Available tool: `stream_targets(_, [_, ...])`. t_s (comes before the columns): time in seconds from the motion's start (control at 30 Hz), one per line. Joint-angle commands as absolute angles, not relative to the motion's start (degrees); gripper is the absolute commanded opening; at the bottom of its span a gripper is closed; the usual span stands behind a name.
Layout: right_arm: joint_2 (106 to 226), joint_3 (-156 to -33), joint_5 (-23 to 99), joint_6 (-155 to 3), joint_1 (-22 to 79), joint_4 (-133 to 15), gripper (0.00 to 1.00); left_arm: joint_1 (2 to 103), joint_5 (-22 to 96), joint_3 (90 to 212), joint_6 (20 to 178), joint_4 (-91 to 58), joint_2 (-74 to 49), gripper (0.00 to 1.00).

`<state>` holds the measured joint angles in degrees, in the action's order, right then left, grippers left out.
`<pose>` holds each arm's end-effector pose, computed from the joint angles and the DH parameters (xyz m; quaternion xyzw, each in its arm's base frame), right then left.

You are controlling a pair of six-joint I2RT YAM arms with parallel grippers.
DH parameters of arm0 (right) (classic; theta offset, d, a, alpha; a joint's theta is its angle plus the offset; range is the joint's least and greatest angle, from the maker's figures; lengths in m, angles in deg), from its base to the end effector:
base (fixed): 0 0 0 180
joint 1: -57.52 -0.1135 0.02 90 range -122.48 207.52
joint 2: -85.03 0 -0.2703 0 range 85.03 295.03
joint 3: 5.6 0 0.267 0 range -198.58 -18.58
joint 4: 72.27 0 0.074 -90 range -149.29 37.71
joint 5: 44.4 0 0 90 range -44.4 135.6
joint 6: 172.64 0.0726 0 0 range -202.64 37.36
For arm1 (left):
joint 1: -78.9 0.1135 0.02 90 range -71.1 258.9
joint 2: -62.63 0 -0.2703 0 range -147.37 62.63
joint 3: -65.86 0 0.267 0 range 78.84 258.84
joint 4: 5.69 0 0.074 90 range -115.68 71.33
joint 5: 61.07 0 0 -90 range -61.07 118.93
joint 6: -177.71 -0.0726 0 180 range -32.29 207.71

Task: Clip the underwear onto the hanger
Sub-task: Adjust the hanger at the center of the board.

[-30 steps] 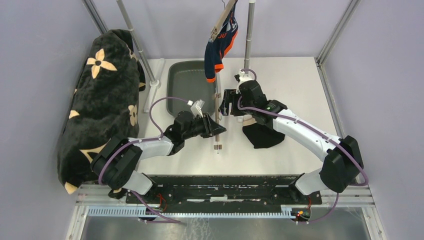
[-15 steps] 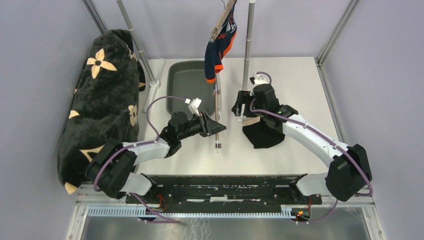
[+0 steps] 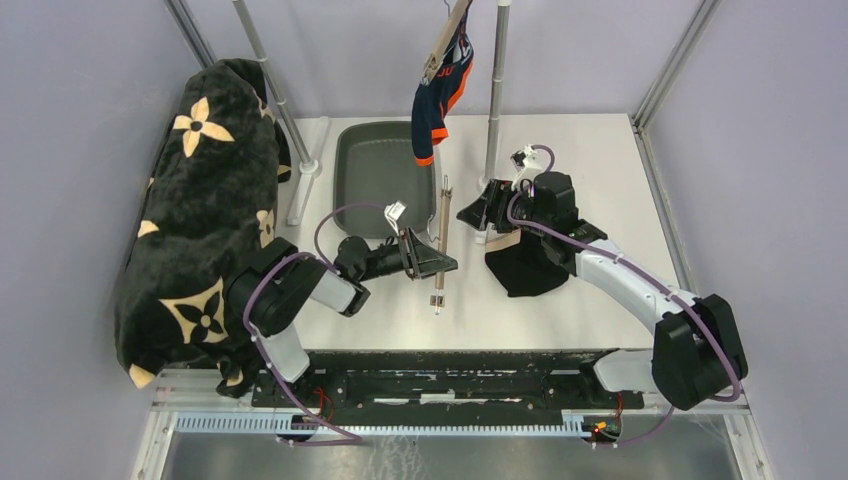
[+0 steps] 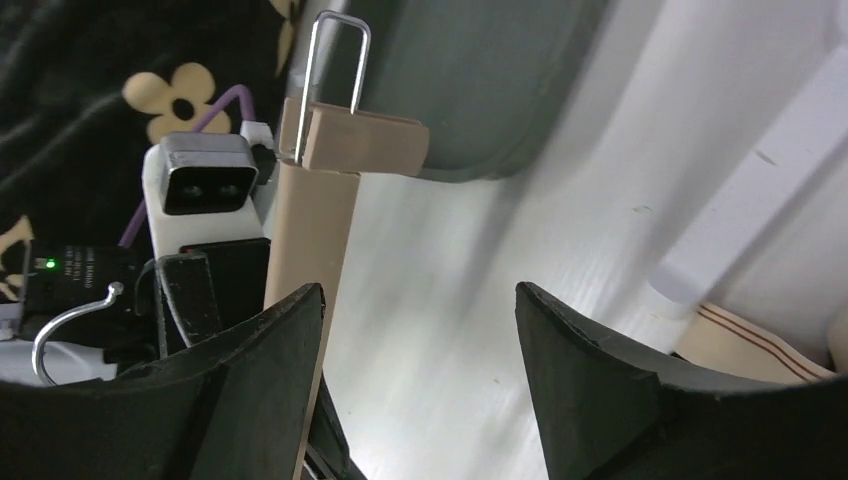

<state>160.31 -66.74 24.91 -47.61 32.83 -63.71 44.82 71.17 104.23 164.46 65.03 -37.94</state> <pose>0.2993 0.1658 0.2549 -0.0253 0.8245 0.4010 0.3983 0.2381 -0.2200 0.1620 0.0328 0.6664 -0.7154 0.2076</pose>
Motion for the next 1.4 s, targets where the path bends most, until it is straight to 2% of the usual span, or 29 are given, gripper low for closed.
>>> stream_targets(0.0, [161.39,-66.23,18.62,-44.12,33.07,-74.12,0.78,44.96,74.03,106.25,169.07,80.41,-37.48,0.03])
stream_targets(0.33, [167.24,-66.79,13.98,-38.46,32.64,-81.95,0.77,44.92,72.97,108.55,169.62,80.33,-41.79,0.03])
stream_targets(0.6, [169.45,-68.05,15.60,-38.23,29.99,-81.57,0.75,44.90,71.95,109.47,169.08,80.36,-43.67,0.03])
stream_targets(0.73, [171.10,-68.74,16.54,-38.12,28.99,-81.11,0.65,44.88,71.61,109.53,168.62,80.04,-43.46,0.03])
stream_targets(0.9, [172.20,-68.63,17.48,-37.40,28.69,-81.95,0.48,44.71,71.22,109.25,168.27,79.87,-43.37,0.03])
stream_targets(1.0, [171.74,-68.30,18.51,-37.50,28.72,-81.77,0.32,44.71,71.13,108.94,168.06,79.82,-43.36,0.03])
stream_targets(1.03, [171.38,-68.17,19.02,-37.60,28.69,-81.38,0.26,44.71,71.08,108.91,168.00,79.73,-43.43,0.06])
stream_targets(1.1, [170.44,-67.96,20.26,-38.07,28.71,-80.34,0.18,44.72,70.72,108.82,167.78,79.30,-43.54,0.21])
stream_targets(1.13, [169.94,-67.82,20.86,-38.12,28.71,-79.97,0.16,44.71,70.54,108.75,167.63,79.05,-43.56,0.29])
stream_targets(1.2, [168.83,-67.67,22.28,-38.44,28.72,-78.85,0.14,44.82,70.21,108.69,166.94,78.16,-43.54,0.39])
stream_targets(1.37, [165.99,-68.07,27.18,-39.13,28.71,-73.35,0.09,45.75,69.36,107.64,164.86,75.45,-41.99,0.50])
